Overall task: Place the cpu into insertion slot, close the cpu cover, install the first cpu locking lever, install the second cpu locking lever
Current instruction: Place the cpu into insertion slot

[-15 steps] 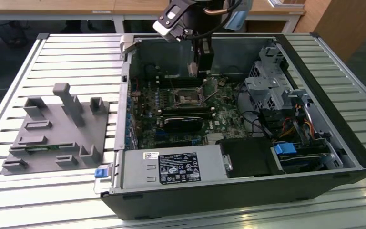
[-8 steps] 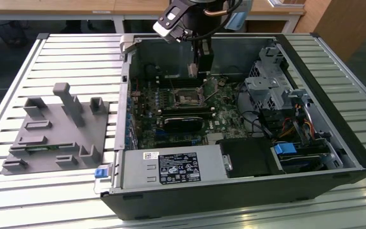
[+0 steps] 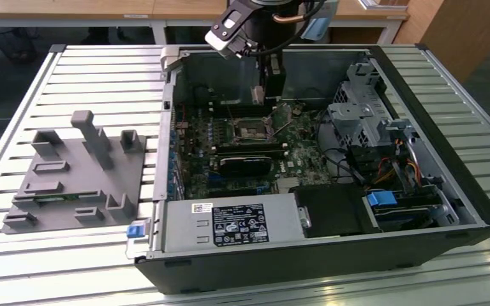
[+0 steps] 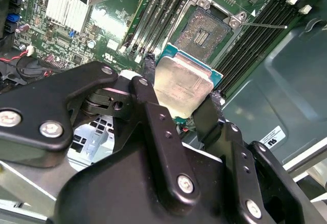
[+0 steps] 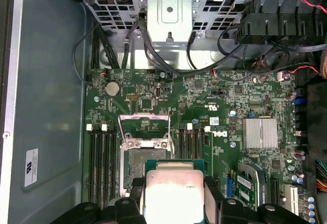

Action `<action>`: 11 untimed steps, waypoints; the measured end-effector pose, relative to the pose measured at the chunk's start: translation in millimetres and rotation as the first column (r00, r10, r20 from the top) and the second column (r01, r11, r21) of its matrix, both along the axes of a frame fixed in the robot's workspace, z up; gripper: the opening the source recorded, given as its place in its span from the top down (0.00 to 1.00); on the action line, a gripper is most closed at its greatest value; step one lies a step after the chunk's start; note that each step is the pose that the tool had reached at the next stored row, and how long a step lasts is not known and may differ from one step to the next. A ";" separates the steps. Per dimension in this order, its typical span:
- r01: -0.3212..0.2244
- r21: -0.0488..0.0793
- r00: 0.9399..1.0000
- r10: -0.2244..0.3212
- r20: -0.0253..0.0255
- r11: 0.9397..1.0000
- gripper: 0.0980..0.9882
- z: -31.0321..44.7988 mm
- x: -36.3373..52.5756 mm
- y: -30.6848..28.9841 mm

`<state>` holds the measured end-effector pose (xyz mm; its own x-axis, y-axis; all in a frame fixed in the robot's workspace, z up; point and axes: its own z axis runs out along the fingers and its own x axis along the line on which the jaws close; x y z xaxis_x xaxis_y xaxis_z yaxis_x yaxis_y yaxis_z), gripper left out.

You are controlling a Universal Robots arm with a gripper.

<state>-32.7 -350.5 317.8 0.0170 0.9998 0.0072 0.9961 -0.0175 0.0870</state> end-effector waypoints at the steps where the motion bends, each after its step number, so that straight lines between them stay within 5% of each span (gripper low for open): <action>1: 0.000 0.000 1.000 0.000 0.000 1.000 0.50 -0.3 0.0 0.0; 11: 0.000 -0.001 1.000 0.000 0.000 1.000 0.50 -3.0 0.0 0.0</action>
